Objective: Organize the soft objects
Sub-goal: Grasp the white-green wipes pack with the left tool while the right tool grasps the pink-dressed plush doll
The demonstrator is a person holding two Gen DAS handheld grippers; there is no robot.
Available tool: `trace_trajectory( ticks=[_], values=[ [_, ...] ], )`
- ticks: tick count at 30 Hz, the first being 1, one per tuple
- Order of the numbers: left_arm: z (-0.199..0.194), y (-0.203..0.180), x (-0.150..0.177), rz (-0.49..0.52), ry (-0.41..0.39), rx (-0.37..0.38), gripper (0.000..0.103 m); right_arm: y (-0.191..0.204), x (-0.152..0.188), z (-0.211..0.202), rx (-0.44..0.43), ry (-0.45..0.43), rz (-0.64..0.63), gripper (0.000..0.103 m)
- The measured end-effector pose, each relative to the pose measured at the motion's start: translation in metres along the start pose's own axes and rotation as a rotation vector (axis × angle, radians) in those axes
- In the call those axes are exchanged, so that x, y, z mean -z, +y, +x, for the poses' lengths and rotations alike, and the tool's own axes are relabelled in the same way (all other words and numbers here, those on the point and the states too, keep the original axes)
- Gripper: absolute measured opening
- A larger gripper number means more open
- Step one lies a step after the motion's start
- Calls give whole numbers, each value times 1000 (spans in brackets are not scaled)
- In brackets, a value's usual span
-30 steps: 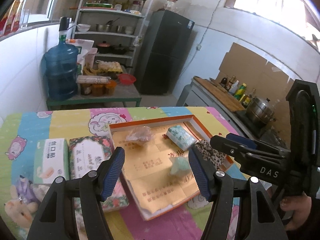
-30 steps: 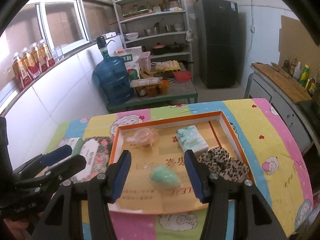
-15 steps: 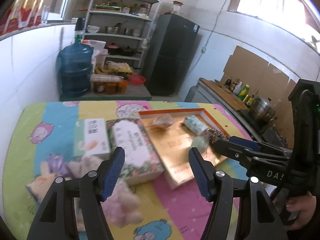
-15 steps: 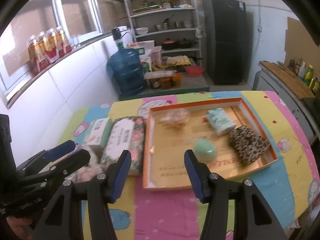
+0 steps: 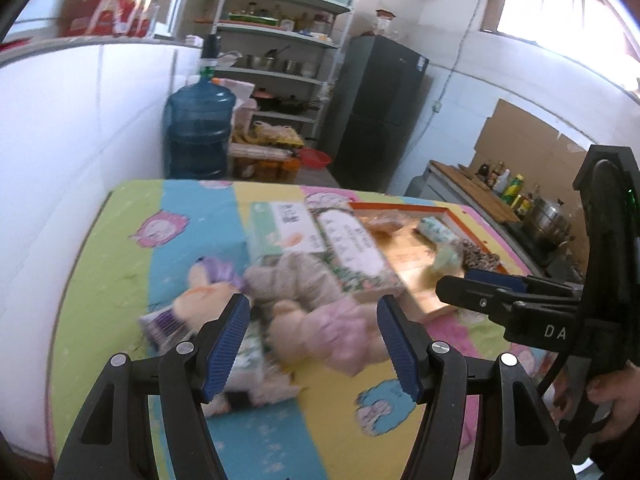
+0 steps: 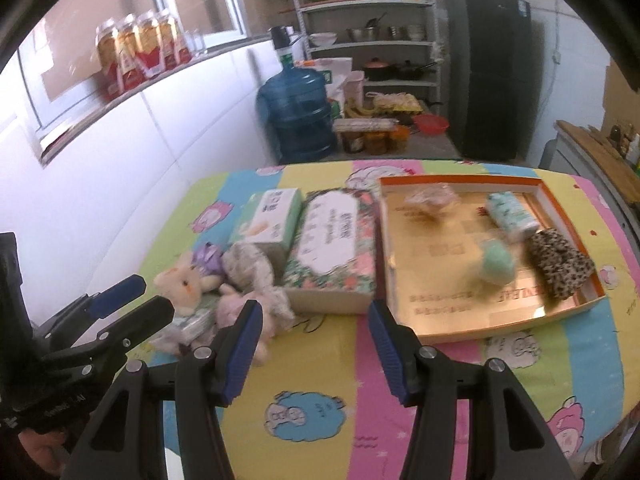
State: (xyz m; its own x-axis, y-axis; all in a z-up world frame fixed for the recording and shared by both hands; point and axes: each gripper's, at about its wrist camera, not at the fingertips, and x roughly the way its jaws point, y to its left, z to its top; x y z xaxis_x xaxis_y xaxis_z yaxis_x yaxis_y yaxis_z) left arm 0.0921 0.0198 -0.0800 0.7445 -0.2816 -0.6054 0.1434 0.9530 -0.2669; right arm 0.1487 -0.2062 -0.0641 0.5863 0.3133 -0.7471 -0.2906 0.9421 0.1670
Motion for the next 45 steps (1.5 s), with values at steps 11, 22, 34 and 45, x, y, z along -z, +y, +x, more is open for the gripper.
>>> trace_trajectory(
  ticks=[11,22,34,45],
  values=[
    [-7,35,29,-46,10,-60,68,29,8,29,-53,82,-58,55],
    [6,54,42,-77,50,-84,68,41,12,69,-71,159,-87,55],
    [35,61,42,-62,111,-55,68,44,17,84,-119,200,-87,46],
    [57,55,38,-49,148,-11,69,41,23,76,-142,186,-56,31]
  ],
)
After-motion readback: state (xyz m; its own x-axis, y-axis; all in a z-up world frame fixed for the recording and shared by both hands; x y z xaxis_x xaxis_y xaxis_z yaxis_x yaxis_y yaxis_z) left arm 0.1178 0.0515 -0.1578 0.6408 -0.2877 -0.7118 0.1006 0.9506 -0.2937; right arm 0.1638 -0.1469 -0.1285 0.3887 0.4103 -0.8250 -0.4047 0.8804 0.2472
